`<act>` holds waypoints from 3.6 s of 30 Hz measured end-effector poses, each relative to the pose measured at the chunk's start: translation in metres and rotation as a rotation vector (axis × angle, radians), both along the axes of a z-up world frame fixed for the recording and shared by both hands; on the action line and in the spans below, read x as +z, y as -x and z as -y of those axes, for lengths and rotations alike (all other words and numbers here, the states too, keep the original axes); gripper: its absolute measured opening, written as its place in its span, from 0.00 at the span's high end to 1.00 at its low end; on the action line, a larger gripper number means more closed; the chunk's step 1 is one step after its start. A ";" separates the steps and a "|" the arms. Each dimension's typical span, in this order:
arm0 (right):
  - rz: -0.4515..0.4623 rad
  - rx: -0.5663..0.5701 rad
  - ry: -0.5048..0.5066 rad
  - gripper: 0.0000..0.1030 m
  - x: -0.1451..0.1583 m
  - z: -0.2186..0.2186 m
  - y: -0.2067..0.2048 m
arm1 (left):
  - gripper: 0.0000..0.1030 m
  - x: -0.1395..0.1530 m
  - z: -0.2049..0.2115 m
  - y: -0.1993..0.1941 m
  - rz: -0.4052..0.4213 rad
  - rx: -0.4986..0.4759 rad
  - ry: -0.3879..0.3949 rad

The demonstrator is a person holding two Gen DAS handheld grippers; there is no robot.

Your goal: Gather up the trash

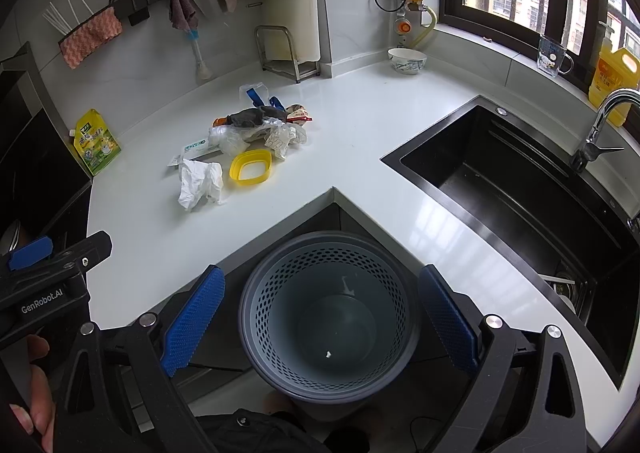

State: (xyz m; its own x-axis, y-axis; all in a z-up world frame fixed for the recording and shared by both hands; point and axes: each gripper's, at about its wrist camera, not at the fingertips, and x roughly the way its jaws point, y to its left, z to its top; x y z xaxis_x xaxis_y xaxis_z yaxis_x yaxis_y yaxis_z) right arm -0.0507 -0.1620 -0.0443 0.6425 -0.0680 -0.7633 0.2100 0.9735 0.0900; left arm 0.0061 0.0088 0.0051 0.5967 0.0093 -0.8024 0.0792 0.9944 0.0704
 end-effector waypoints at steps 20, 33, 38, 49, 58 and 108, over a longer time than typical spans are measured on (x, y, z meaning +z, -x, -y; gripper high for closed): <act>0.001 0.000 -0.001 0.10 0.000 0.002 0.000 | 0.06 0.002 -0.001 -0.002 0.000 -0.001 -0.005; 0.011 0.020 -0.011 0.10 -0.002 0.012 0.001 | 0.06 0.004 0.004 0.003 0.009 0.025 -0.015; 0.034 0.055 0.002 0.10 0.001 0.018 0.002 | 0.06 0.004 0.008 0.012 0.012 0.062 -0.013; 0.071 0.167 0.006 0.10 0.003 0.025 -0.017 | 0.06 0.004 0.007 0.021 0.037 0.178 -0.052; 0.052 0.177 -0.006 0.10 -0.003 0.011 -0.062 | 0.06 0.004 -0.003 0.005 0.048 0.157 -0.071; -0.151 0.076 -0.003 0.10 -0.143 -0.053 -0.297 | 0.06 -0.107 -0.073 -0.197 0.003 -0.072 0.099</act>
State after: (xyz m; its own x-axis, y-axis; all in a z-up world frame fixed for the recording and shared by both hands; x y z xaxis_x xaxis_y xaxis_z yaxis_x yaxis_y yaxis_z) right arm 0.2466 -0.1085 -0.1870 0.5237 -0.0213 -0.8516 0.1474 0.9869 0.0659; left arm 0.2033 0.0816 -0.1017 0.5953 -0.1124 -0.7956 0.1504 0.9883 -0.0271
